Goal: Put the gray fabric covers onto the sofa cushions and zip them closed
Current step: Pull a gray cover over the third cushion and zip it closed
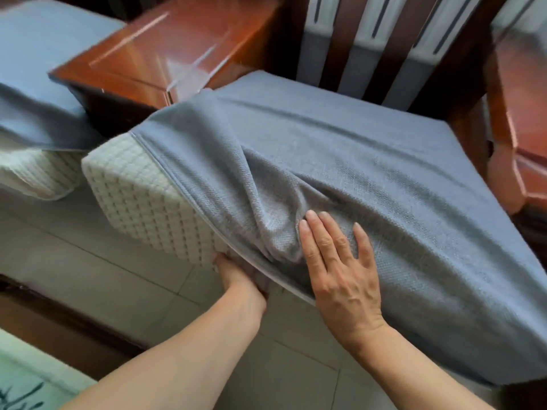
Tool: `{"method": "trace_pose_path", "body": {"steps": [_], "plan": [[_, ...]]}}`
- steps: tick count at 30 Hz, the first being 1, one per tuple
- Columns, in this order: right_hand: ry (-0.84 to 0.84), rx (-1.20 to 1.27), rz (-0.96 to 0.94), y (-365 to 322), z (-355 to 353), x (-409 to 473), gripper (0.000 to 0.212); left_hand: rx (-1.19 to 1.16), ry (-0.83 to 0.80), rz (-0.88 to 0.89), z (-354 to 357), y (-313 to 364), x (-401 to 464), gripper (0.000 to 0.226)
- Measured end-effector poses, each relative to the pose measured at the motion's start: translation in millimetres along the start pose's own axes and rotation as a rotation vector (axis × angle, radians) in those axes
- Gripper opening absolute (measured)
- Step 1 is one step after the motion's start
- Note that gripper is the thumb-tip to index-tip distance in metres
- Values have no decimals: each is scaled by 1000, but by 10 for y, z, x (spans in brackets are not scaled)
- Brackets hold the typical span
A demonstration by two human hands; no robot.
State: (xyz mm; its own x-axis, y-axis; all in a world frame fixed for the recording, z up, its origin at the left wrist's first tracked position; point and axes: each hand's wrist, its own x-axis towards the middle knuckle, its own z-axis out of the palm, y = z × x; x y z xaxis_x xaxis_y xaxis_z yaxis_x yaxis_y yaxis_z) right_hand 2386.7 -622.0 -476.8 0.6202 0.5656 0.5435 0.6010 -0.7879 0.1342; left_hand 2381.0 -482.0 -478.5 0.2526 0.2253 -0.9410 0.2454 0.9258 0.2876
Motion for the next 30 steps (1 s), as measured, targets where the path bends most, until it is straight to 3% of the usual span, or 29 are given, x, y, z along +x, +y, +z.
{"method": "trace_pose_path", "body": {"steps": [9, 17, 21, 26, 30], "plan": [[-2, -99, 5, 729, -559, 1072, 53, 132, -5, 53, 777, 493, -951, 64], [113, -167, 268, 1365, -673, 2157, 56, 162, -88, 138, 1766, 956, -1426, 65], [116, -15, 314, 1546, -729, 2541, 56, 171, -160, 223, 2306, 1111, -1564, 68], [-159, -69, 48, 2070, -542, 2688, 112, 150, -235, 283, 3019, 1341, -1548, 69], [-179, -99, 106, 2471, -403, 3147, 110, 279, -307, 376, 3481, 1487, -1549, 41]]}}
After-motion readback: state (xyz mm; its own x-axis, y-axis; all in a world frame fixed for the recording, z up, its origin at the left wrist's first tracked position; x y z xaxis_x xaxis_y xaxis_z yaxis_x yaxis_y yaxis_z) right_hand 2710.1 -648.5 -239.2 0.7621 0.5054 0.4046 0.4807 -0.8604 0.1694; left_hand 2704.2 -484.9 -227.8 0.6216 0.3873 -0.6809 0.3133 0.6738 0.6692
